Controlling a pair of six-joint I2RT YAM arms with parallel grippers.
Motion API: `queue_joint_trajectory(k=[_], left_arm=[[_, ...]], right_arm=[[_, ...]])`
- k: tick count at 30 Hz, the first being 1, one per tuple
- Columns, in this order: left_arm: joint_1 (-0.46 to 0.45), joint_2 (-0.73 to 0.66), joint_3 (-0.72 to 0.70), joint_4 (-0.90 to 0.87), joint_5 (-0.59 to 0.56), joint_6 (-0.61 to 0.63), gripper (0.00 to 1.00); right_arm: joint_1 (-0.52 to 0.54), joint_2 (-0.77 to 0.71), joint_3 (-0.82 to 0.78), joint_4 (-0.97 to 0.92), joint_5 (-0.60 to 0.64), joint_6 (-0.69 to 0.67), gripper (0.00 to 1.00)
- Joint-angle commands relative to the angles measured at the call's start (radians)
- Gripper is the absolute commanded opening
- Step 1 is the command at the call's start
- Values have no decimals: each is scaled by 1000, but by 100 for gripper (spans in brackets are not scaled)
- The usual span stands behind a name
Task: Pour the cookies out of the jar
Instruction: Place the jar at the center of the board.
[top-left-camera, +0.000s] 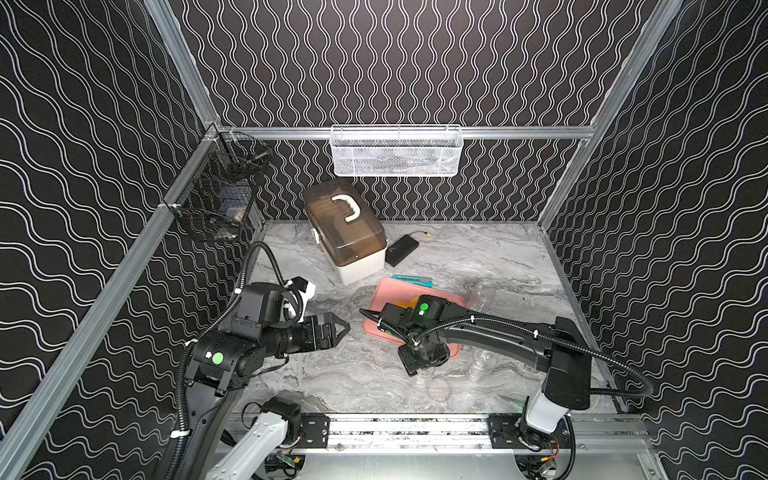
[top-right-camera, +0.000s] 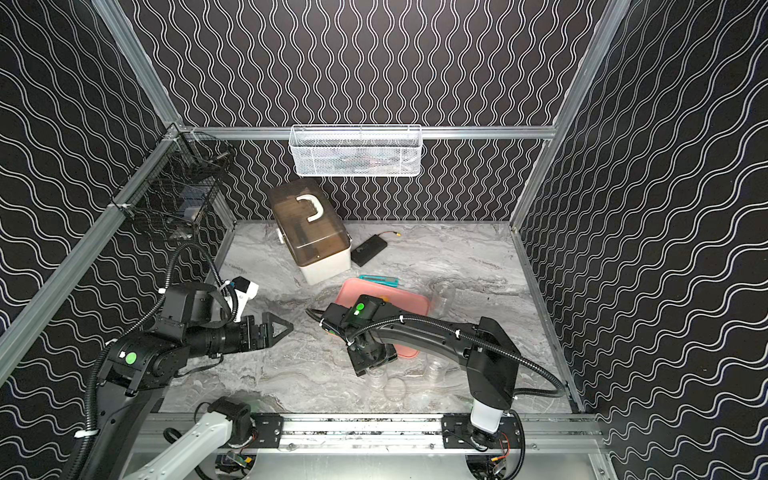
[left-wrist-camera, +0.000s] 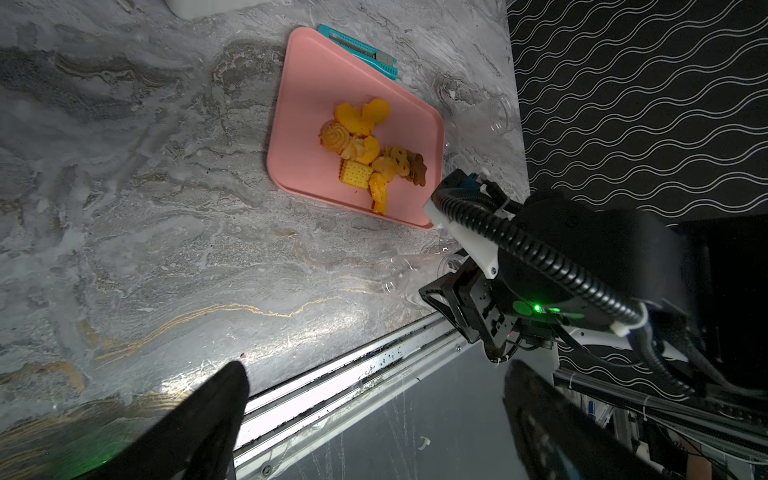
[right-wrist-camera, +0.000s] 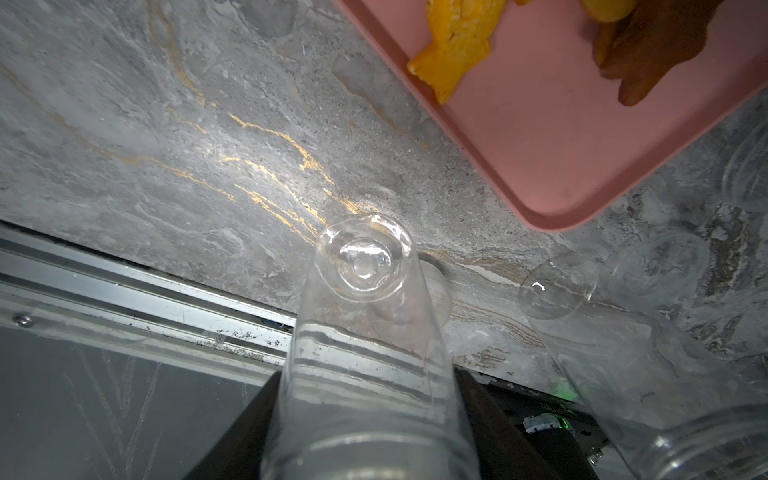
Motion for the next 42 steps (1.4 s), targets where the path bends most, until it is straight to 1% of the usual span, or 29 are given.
queue_joint_trajectory(k=[1,23,39,42], left_arm=[[2,1,3,-11,-7,23,99],[2,-4,6,-22,-16,34,99],[2,1,15,-28,-16,37,99],[2,3,18,-30,-17,37,99]], right_arm=[[0,9,-2,7,1,4,62],[0,40,-2,30,-4,-8,63],[0,39,-9,49,-14,-15,65],[0,45,-8,48,-18,-17,67]])
